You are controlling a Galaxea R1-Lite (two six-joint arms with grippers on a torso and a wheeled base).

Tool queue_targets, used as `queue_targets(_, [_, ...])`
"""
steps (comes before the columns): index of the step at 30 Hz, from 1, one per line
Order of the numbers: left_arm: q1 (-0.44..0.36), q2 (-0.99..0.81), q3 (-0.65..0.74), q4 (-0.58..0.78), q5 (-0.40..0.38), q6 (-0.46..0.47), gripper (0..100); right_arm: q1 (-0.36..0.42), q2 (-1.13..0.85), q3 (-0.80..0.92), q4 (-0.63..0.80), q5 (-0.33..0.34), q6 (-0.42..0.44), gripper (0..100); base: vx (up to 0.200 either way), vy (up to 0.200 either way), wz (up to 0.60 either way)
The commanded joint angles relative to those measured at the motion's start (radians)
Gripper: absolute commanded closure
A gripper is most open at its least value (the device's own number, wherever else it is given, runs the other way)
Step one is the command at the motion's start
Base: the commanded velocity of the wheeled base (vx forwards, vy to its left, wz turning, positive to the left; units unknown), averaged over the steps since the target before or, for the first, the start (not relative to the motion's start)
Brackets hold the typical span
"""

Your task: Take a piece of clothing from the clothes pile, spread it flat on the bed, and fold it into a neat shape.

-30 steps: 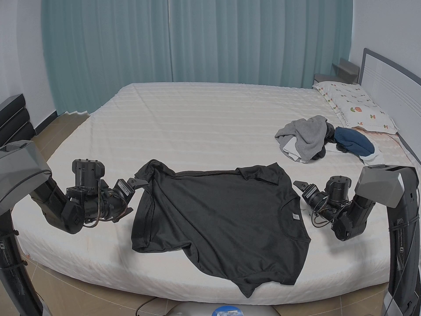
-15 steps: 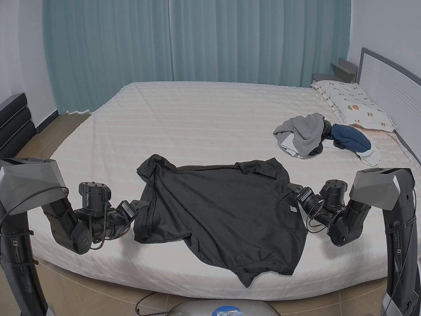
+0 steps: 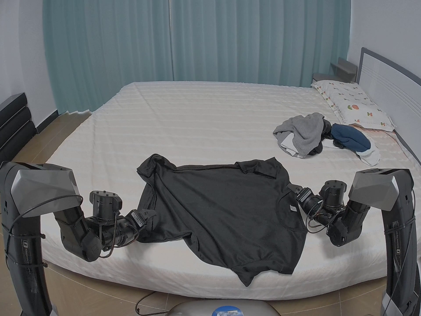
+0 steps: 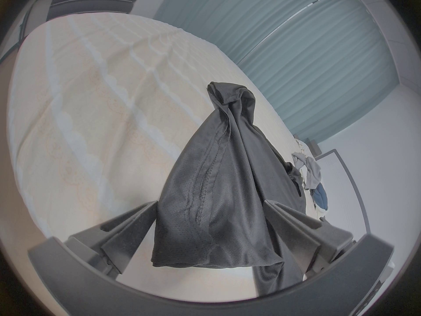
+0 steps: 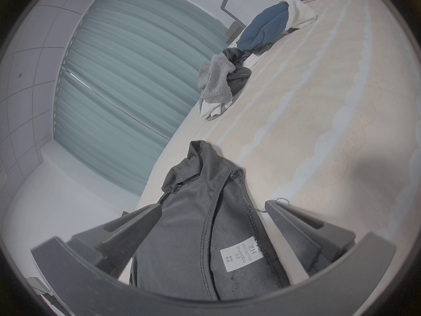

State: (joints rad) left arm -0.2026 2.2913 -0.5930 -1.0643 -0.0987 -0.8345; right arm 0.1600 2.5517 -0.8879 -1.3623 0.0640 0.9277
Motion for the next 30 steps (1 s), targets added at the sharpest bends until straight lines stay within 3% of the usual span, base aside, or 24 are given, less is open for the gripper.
queue_targets(1, [-0.001, 0.019, -0.004, 0.001, 0.002, 0.02, 0, 0.001, 0.002, 0.0, 0.0, 0.0, -0.001, 0, 0.0, 0.0, 0.0])
queue_targets(12, [-0.011, 0.04, -0.018, 0.001, 0.044, 0.049, 0, 0.004, 0.002, 0.001, 0.003, -0.001, -0.001, 0, 0.0, 0.0, 0.0])
queue_targets(13, [-0.009, 0.04, -0.014, 0.001, 0.044, 0.057, 100, 0.004, 0.002, 0.001, 0.005, -0.001, -0.001, 0, 0.0, 0.0, 0.0])
queue_targets(23, [-0.009, 0.053, 0.016, 0.001, 0.119, 0.089, 100, 0.006, 0.002, 0.001, 0.005, -0.001, -0.001, 0, 0.0, 0.0, 0.0])
queue_targets(30, [-0.001, -0.001, 0.127, 0.004, 0.16, 0.184, 100, 0.023, -0.008, 0.03, 0.005, -0.013, -0.018, 0, 0.0, 0.0, 0.0])
